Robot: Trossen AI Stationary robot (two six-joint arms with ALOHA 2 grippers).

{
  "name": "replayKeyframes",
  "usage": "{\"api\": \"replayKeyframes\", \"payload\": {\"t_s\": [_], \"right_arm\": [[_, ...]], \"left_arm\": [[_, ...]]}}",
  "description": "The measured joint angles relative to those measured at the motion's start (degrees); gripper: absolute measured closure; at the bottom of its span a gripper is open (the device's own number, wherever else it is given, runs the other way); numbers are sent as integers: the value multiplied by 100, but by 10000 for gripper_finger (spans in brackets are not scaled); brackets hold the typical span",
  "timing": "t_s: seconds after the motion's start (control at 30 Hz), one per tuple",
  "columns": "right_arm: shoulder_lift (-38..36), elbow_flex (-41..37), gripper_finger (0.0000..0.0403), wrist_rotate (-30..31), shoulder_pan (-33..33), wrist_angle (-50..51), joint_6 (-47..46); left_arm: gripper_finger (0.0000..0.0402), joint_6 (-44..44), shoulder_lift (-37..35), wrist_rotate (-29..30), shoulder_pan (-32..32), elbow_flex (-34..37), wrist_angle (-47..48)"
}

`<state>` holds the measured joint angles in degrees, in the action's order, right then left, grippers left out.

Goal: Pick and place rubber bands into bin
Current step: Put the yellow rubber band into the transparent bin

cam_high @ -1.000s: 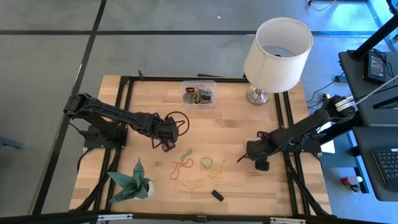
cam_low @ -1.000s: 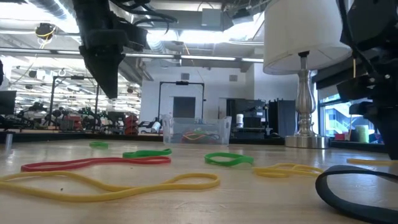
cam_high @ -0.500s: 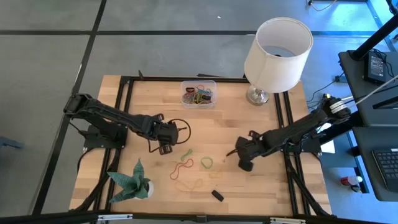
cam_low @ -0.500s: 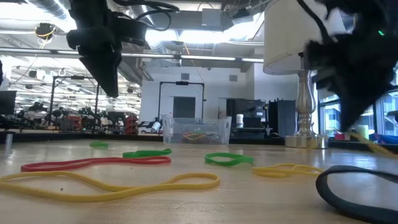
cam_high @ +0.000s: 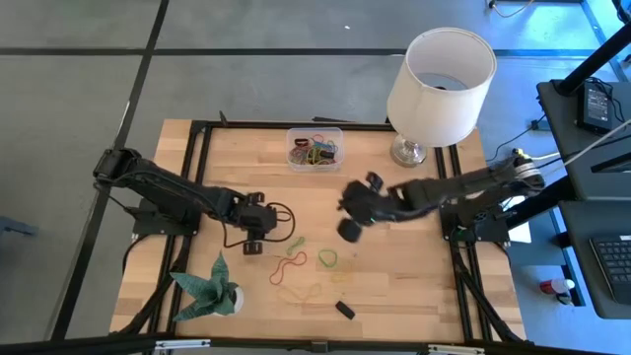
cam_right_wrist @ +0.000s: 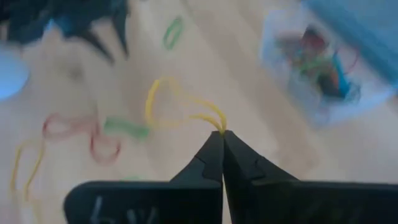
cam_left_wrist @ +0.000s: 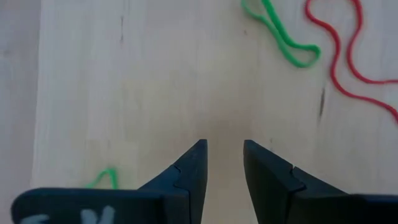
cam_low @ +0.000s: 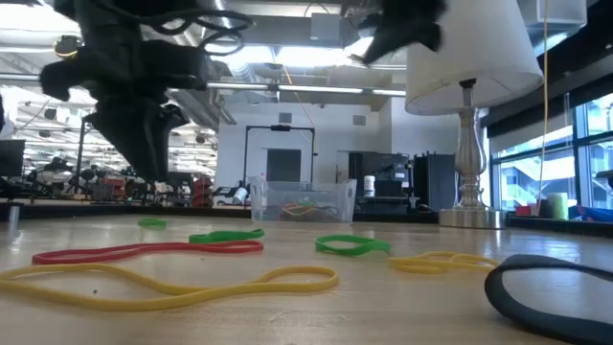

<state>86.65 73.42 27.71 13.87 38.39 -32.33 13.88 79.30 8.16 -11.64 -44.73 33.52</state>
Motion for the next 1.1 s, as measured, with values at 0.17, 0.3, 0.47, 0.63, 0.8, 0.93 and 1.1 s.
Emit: {"api": "replayKeyframes", "payload": {"t_s": [0.17, 0.3, 0.47, 0.63, 0.8, 0.93, 1.1], "right_arm": [[855, 1012, 403, -16, -706, -42, 534], [1456, 1714, 403, -45, -1297, -81, 609], [2070, 2247, 402, -171, -2036, -255, 1281], [2595, 2263, 401, -211, -2802, -282, 1747], [3033, 2257, 401, -231, -3429, -265, 1443], [3225, 2252, 385, -984, -3734, -128, 1152], [3226, 2254, 333, -1529, -3885, -125, 1162]], "left_arm": [[304, -9, -674, -42, 8, 538, -368], [304, 103, -1290, -16, 13, 795, -438], [304, 205, -1992, 356, 15, 973, -459], [304, 552, -2330, 701, 15, 978, -306], [304, 860, -2419, 763, 17, 979, -93], [304, 1050, -2451, 1007, 29, 979, 7], [304, 1243, -2485, 1143, 144, 979, 3]]}}
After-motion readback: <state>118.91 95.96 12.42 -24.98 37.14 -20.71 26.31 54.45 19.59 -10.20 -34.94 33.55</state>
